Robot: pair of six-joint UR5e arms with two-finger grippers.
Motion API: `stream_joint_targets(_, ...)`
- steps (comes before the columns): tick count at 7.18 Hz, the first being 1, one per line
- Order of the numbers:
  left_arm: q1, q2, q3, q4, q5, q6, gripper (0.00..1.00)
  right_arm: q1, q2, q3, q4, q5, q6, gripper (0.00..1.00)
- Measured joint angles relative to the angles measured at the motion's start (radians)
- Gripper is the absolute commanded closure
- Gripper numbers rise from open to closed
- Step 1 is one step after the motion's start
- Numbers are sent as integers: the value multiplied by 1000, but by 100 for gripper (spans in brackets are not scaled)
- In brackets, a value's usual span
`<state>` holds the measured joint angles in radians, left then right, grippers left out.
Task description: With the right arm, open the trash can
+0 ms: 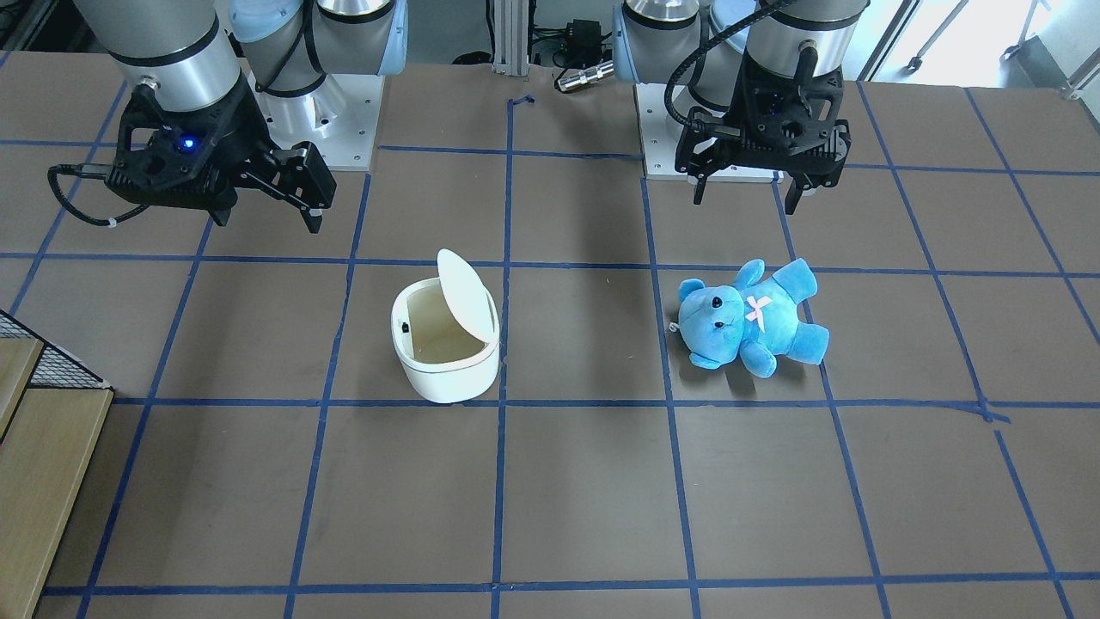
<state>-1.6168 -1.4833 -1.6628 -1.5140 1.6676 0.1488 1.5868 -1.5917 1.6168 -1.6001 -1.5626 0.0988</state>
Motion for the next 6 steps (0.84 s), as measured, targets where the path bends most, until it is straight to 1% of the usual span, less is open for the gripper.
stream_joint_targets(3, 0, 0, 0, 0, 0, 0, 0, 0, -26, 2, 38, -1, -1, 0)
stream_joint_targets(6, 0, 0, 0, 0, 0, 0, 0, 1, -26, 4, 42, -6, -2, 0)
